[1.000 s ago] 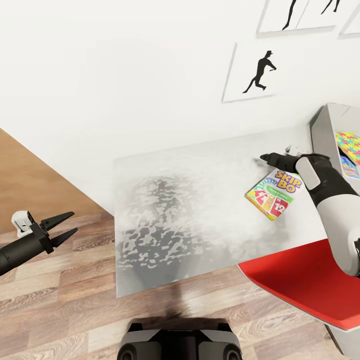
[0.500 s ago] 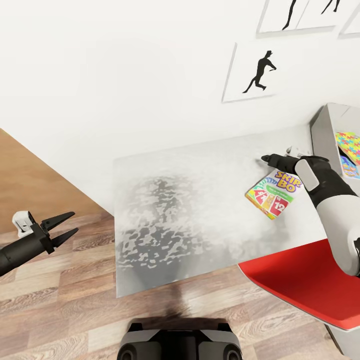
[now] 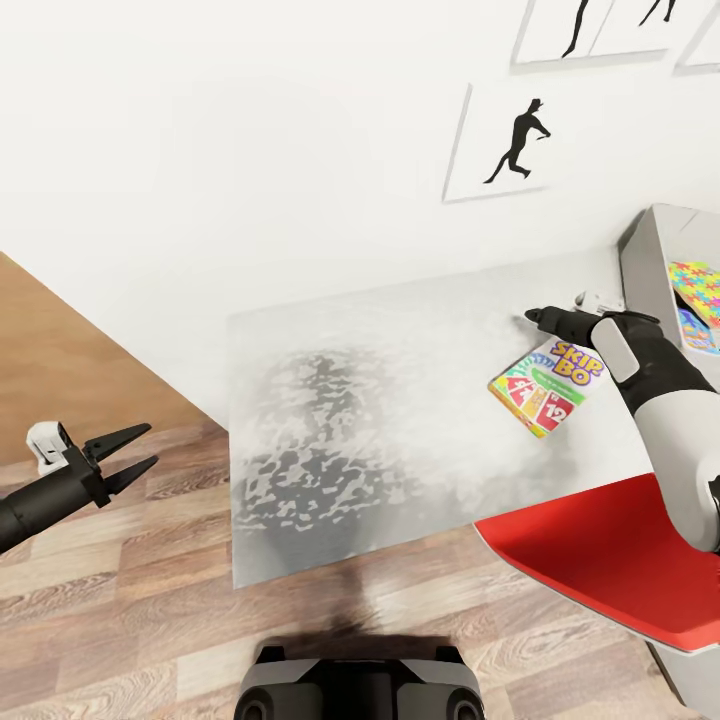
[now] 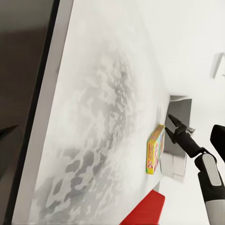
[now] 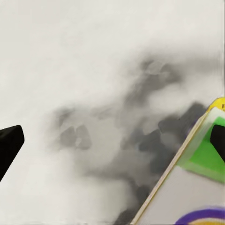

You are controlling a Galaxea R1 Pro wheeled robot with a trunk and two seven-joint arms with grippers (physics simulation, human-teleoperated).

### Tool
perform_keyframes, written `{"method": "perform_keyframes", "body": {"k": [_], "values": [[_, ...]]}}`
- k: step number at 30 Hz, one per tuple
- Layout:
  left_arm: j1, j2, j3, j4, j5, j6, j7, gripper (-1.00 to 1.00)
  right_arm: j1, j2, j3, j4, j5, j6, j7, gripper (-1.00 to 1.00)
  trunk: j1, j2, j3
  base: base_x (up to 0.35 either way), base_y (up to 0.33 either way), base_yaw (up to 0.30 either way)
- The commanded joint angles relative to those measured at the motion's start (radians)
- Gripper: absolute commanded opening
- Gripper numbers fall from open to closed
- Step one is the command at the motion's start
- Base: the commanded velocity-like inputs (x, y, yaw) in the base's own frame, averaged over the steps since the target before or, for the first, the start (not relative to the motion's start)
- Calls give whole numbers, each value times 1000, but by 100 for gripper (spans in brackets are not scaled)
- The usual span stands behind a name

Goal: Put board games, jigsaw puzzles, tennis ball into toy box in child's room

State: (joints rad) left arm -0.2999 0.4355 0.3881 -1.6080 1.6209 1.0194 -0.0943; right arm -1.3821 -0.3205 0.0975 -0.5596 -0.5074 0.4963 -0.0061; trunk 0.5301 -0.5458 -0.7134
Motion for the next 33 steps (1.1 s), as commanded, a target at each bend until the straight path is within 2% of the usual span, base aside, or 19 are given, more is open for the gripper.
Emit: {"method": "perform_keyframes", "body": {"k": [1,18,33], "values": [[-1,0,1,0,-10,4,-10,100,0,-1,6,81,-1,3,-1,100,0,-1,-1,-143,-34,0],[-2,0,0,0,-10,4,-29,100,0,6,7,81,0,5,4,100,0,-1,-1,-238,-69,0],[-4,0,0,0,-10,4,-45,100,0,10,7,80,-3,12,6,100,0,-1,-1,-41,-8,0]]}}
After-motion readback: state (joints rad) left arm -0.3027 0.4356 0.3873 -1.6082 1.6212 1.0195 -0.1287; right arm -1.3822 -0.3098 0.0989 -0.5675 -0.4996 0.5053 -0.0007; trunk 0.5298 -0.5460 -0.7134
